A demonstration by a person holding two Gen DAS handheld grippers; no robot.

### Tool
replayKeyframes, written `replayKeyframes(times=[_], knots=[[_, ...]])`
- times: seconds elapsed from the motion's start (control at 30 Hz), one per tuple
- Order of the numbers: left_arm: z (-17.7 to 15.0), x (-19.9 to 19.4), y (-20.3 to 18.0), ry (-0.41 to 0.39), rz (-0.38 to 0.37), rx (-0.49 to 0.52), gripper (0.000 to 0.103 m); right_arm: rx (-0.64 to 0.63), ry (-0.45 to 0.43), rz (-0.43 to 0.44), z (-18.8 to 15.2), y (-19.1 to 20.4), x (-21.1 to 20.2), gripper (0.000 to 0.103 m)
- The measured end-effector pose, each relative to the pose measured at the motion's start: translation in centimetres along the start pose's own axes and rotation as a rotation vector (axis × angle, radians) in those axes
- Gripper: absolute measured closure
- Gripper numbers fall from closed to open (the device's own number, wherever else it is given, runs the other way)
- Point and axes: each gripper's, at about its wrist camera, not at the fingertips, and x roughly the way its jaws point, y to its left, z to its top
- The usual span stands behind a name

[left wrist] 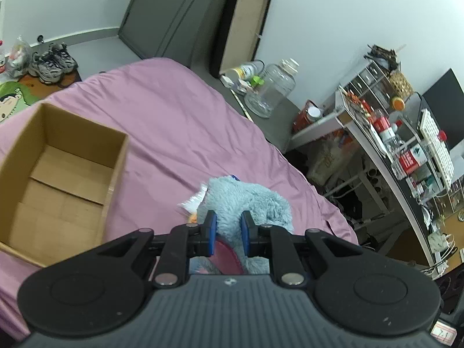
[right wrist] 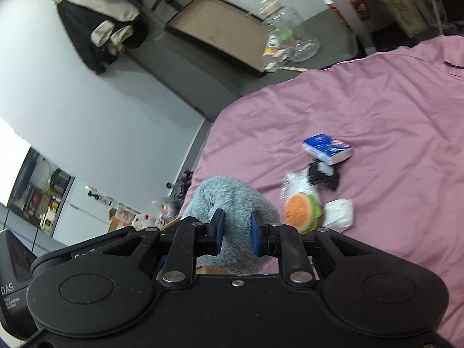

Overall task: Organize soft objects
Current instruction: 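Carry the grey-blue plush with the right tool and lower it into the box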

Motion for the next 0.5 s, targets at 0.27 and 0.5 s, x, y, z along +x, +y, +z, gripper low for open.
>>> replayKeyframes(times=[0.27, 0.5], knots=[[1.0, -2.3, 3.2, -0.028, 0.012, -0.014, 0.086, -0.047, -0.004, 0.027, -2.4, 3.5, 1.0, 0.085], [1.8, -3.5, 6.8, -0.042, 0.024, -0.036, 0.086, -0.071, 0.016, 0.050, -4.4, 6.2, 3.1, 0.085]])
